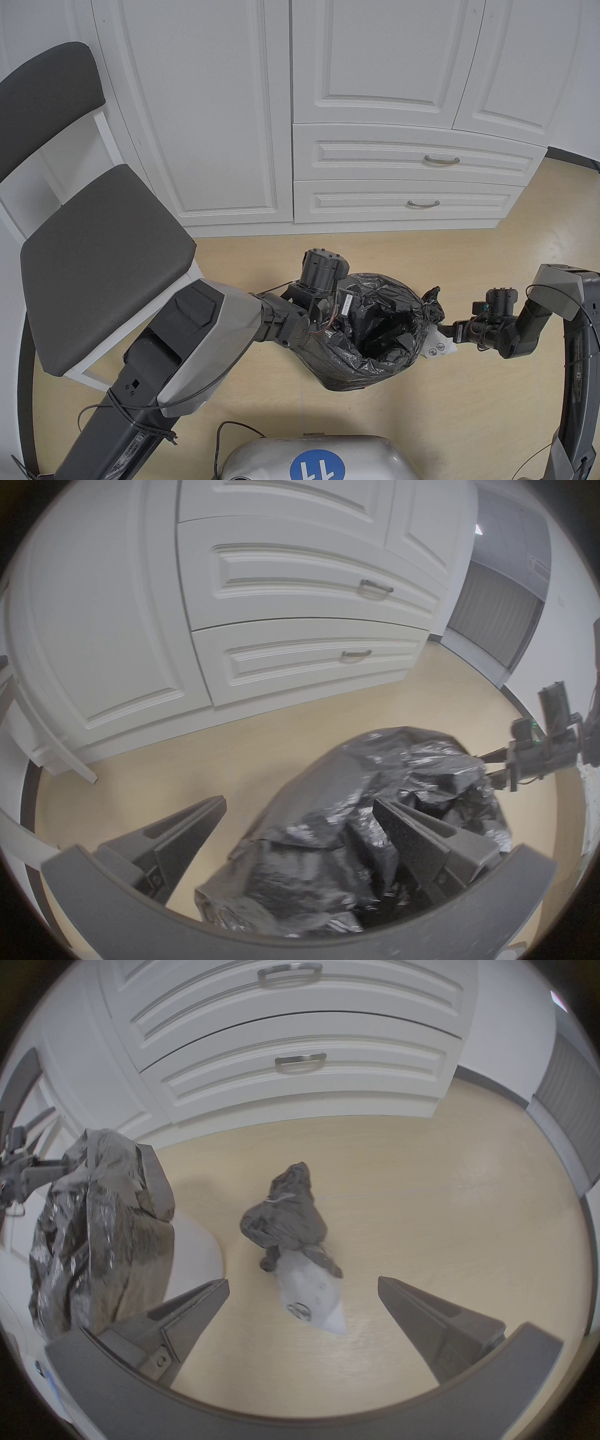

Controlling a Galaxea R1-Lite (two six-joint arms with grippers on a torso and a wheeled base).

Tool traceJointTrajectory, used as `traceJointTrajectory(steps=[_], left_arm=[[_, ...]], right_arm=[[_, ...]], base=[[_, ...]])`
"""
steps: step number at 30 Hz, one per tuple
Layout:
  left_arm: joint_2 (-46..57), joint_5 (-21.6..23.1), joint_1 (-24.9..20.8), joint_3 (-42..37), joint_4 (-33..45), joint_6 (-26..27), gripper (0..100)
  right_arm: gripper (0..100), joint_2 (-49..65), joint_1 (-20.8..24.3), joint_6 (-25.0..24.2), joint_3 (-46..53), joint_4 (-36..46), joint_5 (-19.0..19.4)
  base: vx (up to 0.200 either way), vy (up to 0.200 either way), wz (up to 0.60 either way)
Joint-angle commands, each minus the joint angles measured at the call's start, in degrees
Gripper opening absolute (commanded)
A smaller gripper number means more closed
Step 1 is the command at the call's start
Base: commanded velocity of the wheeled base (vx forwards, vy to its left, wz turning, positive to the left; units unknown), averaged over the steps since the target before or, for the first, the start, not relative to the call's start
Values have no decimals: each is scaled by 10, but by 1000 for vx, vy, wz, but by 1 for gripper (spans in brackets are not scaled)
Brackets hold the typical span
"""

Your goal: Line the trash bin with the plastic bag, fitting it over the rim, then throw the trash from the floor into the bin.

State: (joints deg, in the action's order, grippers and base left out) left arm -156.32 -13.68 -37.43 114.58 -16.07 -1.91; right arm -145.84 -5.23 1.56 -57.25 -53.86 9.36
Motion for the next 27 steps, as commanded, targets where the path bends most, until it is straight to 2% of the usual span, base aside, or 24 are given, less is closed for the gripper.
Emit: traceJointTrajectory(steps=[1,4,8,14,16,17,19,23,27], left_arm=[[39,-3,-35,0,25,-13,100],[59,-16,-50,-25,27,-12,100],[101,-41,-65,-86,21,-12,100],[189,-42,-71,-192,-6,-20,100],[198,-42,-72,-201,-13,-20,100],[222,-45,-71,-221,-29,-20,100],[249,-52,-70,-238,-43,-20,100],[307,-54,-60,-270,-67,-22,100],[379,-54,-49,-335,-96,-22,100]], right_arm=[[100,-33,21,-23,-91,59,11],[100,-51,25,-17,-180,155,9],[100,-110,22,34,-306,249,6],[100,-174,21,72,-447,396,8],[100,-183,20,84,-465,408,11],[100,-205,18,100,-508,430,12],[100,-219,18,102,-532,454,12],[100,-227,18,100,-545,476,12],[100,-232,19,100,-550,479,12]], base=[[0,0,0],[0,0,0],[0,0,0],[0,0,0],[0,0,0],[0,0,0],[0,0,0],[0,0,0],[0,0,0]])
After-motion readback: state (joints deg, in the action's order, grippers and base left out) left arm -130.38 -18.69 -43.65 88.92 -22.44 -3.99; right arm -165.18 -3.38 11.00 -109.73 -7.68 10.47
